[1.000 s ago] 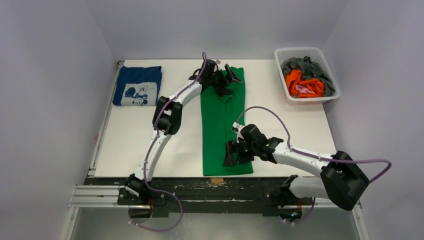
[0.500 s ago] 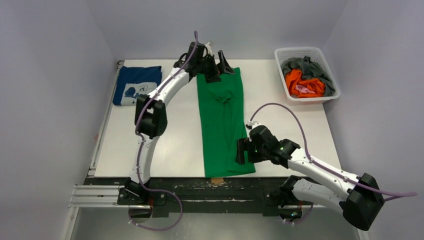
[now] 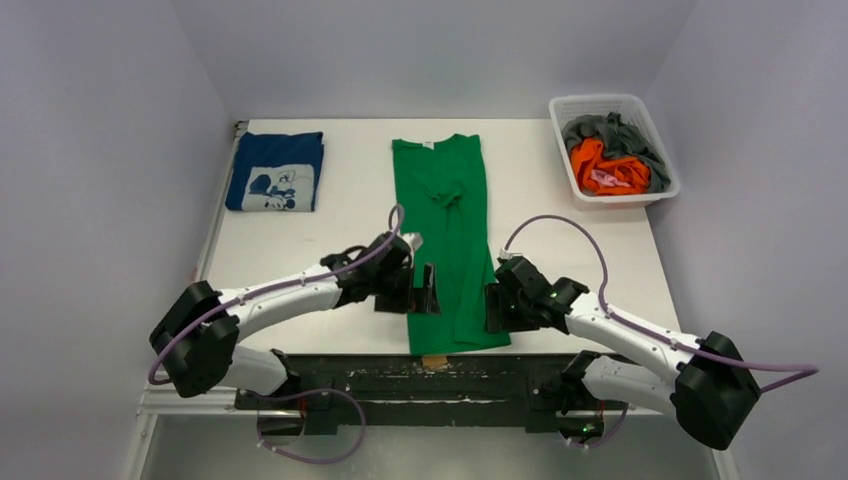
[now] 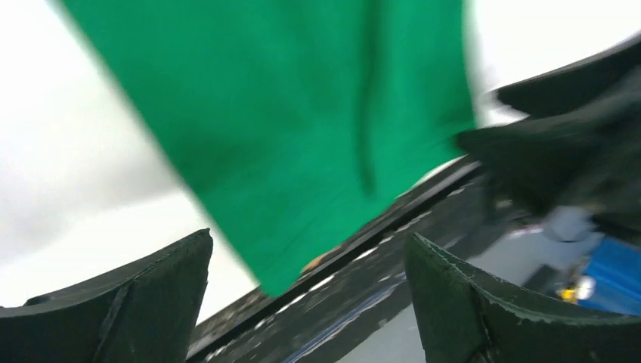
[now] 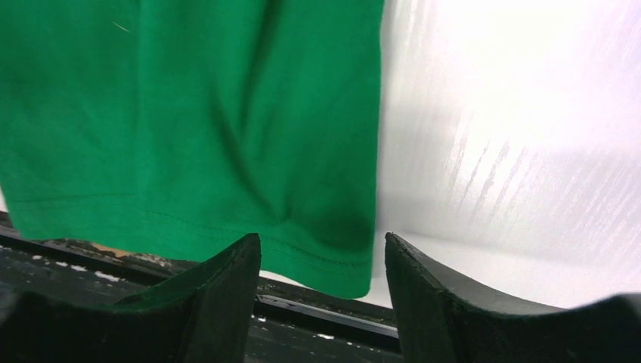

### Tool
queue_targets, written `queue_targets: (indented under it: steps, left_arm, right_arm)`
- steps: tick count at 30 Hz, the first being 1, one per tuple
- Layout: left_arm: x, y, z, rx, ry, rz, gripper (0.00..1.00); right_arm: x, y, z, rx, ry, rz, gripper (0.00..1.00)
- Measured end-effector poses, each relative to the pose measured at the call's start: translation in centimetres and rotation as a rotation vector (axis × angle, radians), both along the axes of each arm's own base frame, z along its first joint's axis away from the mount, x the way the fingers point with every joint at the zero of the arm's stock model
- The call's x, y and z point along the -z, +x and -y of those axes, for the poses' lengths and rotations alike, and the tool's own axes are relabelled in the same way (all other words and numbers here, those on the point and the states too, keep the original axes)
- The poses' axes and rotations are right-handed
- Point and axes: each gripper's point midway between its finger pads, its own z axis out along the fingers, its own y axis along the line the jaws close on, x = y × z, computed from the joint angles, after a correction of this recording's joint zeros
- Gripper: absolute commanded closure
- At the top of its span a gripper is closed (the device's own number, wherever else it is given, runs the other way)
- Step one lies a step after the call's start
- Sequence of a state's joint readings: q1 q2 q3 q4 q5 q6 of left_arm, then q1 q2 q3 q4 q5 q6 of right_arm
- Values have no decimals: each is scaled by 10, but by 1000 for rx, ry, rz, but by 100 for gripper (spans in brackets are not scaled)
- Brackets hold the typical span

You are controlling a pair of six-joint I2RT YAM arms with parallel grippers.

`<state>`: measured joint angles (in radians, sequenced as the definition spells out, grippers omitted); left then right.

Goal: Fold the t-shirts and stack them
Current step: Rotate the tshirt 90 degrees, then grab the bottom of the folded rectangular tshirt with both arms

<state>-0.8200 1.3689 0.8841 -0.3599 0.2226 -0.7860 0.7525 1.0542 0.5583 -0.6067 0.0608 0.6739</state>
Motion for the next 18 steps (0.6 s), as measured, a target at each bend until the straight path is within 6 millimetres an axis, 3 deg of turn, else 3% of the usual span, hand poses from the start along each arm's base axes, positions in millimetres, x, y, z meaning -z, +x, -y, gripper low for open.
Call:
queue_targets:
  steps: [2, 5, 8, 15, 18]
  left_arm:
    - [45, -32, -17, -11, 100, -97, 13]
    - [74, -69, -29, -2, 187, -173, 19]
    - [74, -81, -20, 14, 180, -167, 30]
    - [84, -79, -9, -30, 193, -190, 62]
    - [87, -77, -7, -50, 204, -192, 75]
  right_arm:
    - [5, -4, 3, 1, -12, -14, 47]
    - [11, -9, 8, 0, -27, -35, 58]
    - [19, -16, 13, 2, -43, -59, 72]
    - [20, -20, 11, 8, -27, -77, 97]
    - [20, -22, 11, 11, -8, -74, 100]
